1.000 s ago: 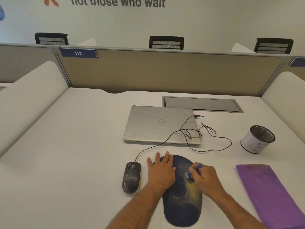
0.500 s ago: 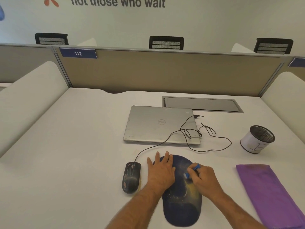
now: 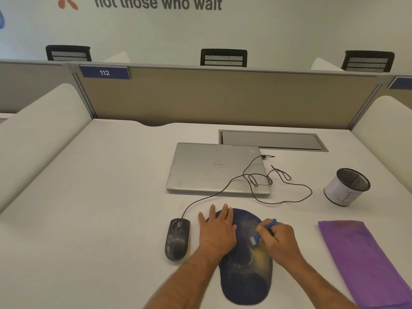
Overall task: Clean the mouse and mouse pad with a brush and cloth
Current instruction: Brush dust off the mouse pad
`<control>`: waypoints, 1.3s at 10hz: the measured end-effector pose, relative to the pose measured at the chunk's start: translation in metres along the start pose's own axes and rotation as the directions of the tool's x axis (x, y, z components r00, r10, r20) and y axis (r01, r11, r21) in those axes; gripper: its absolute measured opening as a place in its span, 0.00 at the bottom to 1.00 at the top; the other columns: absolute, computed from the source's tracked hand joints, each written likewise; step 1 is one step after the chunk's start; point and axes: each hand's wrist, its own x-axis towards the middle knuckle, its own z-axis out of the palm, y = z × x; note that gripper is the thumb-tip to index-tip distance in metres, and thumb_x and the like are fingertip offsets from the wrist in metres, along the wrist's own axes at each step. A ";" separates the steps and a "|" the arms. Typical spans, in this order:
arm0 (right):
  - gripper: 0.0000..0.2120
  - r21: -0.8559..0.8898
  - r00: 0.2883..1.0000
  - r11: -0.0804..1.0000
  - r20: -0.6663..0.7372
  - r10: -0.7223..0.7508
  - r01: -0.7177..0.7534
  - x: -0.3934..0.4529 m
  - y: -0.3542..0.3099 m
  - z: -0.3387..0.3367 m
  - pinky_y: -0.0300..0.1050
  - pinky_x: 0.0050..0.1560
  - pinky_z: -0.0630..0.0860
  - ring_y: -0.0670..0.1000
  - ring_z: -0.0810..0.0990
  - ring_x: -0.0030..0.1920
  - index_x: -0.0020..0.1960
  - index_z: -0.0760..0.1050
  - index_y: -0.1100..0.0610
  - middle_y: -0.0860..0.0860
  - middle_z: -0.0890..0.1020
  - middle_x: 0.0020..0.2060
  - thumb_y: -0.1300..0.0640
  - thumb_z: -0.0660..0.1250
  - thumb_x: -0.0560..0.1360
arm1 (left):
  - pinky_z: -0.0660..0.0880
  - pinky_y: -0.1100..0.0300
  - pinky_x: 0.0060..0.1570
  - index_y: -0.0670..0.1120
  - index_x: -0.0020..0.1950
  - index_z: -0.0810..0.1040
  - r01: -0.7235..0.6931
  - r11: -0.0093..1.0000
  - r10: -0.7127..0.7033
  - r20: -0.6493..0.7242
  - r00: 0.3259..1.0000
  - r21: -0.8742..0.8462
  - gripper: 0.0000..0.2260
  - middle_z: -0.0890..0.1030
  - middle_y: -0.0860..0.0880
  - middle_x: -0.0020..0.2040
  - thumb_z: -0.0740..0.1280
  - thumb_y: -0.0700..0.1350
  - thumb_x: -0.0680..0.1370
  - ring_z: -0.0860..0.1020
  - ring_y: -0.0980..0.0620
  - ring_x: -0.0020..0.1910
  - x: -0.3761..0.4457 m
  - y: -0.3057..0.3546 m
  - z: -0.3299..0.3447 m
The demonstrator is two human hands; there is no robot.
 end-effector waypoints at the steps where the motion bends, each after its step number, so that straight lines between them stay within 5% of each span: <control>1: 0.07 0.059 1.000 0.998 -0.018 0.017 -0.016 -0.003 -0.003 -0.004 0.35 0.31 0.77 0.49 0.82 0.35 0.40 0.80 0.56 0.50 0.82 0.34 0.59 0.67 0.76 | 0.45 0.33 0.75 0.51 0.82 0.44 0.002 1.000 -0.002 -0.002 1.000 0.001 0.27 0.46 0.50 0.83 0.47 0.57 0.86 0.44 0.40 0.81 0.000 0.000 0.001; 4: 0.03 -0.072 1.000 0.997 -0.019 -0.009 0.008 -0.006 0.008 -0.015 0.31 0.33 0.74 0.47 0.81 0.37 0.47 0.79 0.51 0.48 0.83 0.38 0.54 0.66 0.76 | 0.45 0.32 0.75 0.51 0.82 0.44 0.003 1.000 -0.003 -0.004 1.000 -0.004 0.27 0.46 0.51 0.83 0.47 0.57 0.86 0.44 0.40 0.81 0.000 -0.001 0.001; 6: 0.09 -0.096 0.999 0.995 0.017 0.043 -0.041 -0.004 0.019 -0.018 0.42 0.35 0.79 0.52 0.80 0.33 0.39 0.79 0.56 0.53 0.81 0.32 0.57 0.64 0.77 | 0.45 0.33 0.75 0.51 0.82 0.44 0.004 1.000 -0.004 0.000 1.000 -0.005 0.27 0.46 0.51 0.83 0.47 0.57 0.86 0.44 0.40 0.81 -0.001 0.000 0.001; 13: 0.10 -0.188 0.999 0.982 0.031 -0.010 0.016 -0.015 0.020 -0.024 0.33 0.29 0.71 0.50 0.78 0.28 0.37 0.77 0.55 0.49 0.78 0.26 0.57 0.65 0.77 | 0.45 0.33 0.75 0.51 0.82 0.44 0.004 1.000 -0.004 0.009 1.000 -0.018 0.27 0.46 0.51 0.83 0.47 0.56 0.86 0.44 0.40 0.81 -0.002 0.002 -0.002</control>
